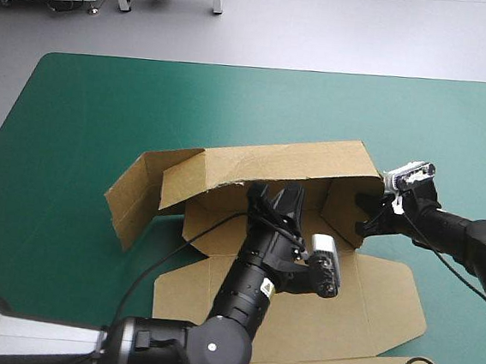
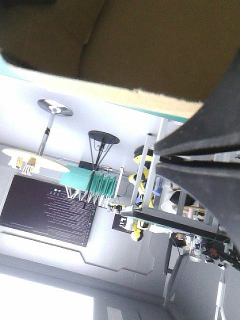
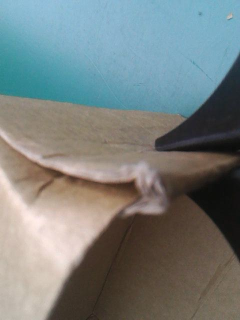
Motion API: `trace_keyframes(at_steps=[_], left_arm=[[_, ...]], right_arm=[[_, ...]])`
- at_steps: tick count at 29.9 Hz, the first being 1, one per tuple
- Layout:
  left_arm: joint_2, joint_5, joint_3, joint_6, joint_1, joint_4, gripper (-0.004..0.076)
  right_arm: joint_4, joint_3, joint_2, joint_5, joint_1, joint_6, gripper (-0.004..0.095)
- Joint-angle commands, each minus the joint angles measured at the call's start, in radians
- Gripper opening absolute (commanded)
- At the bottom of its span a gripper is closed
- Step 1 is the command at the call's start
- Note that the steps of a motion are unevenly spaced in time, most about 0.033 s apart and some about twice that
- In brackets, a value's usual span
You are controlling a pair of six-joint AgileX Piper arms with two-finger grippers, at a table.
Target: Fold the box
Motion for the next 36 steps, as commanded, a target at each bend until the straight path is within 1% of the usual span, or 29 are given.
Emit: trace_keyframes(at_steps=[1,5,8,12,15,18,20,24,27,29,31,33,36], left_arm=[[-0.116,-0.036,-0.027,-0.024,0.007,0.073,-0.0002],[-0.188,-0.161,-0.073,-0.044,0.086,-0.035,-0.0002],[-0.234,-0.272,-0.128,-0.027,0.214,-0.156,-0.0002],[-0.276,-0.406,-0.203,-0.025,0.432,-0.291,-0.0002],[-0.296,-0.475,-0.250,0.004,0.581,-0.446,-0.0002],[-0.306,-0.512,-0.273,0.067,0.737,-0.598,-0.0002],[-0.308,-0.512,-0.282,0.128,0.829,-0.716,-0.0002],[-0.306,-0.507,-0.282,0.290,1.024,-1.008,-0.0002],[-0.306,-0.482,-0.282,0.413,1.179,-1.243,-0.0002],[-0.304,-0.462,-0.282,0.471,1.276,-1.360,-0.0002],[-0.304,-0.438,-0.282,0.517,1.382,-1.471,-0.0002],[-0.303,-0.413,-0.282,0.572,1.467,-1.558,-0.0002],[-0.294,-0.361,-0.282,0.661,1.589,-1.699,-0.0002]], right_arm=[[0.003,-0.016,-0.006,0.024,-0.001,0.016,0.0000],[0.003,-0.016,-0.006,0.023,-0.001,0.027,0.0000],[0.003,-0.016,-0.006,0.022,-0.001,0.027,0.0000],[-0.002,-0.016,-0.006,0.022,-0.001,0.064,0.0000],[-0.004,-0.016,-0.006,0.022,-0.001,0.080,0.0001],[-0.011,-0.016,-0.006,0.024,-0.001,0.098,0.0001],[-0.034,-0.016,-0.006,0.029,-0.001,0.122,0.0001],[-0.134,-0.052,-0.006,0.034,-0.001,0.250,0.0001],[-0.206,-0.113,-0.006,0.075,-0.001,0.340,0.0001],[-0.264,-0.160,-0.006,0.099,0.006,0.430,0.0001],[-0.360,-0.206,-0.006,0.114,0.028,0.539,0.0001],[-0.444,-0.245,-0.006,0.125,0.058,0.614,0.0001],[-0.516,-0.299,-0.006,0.130,0.121,0.709,0.0001]])
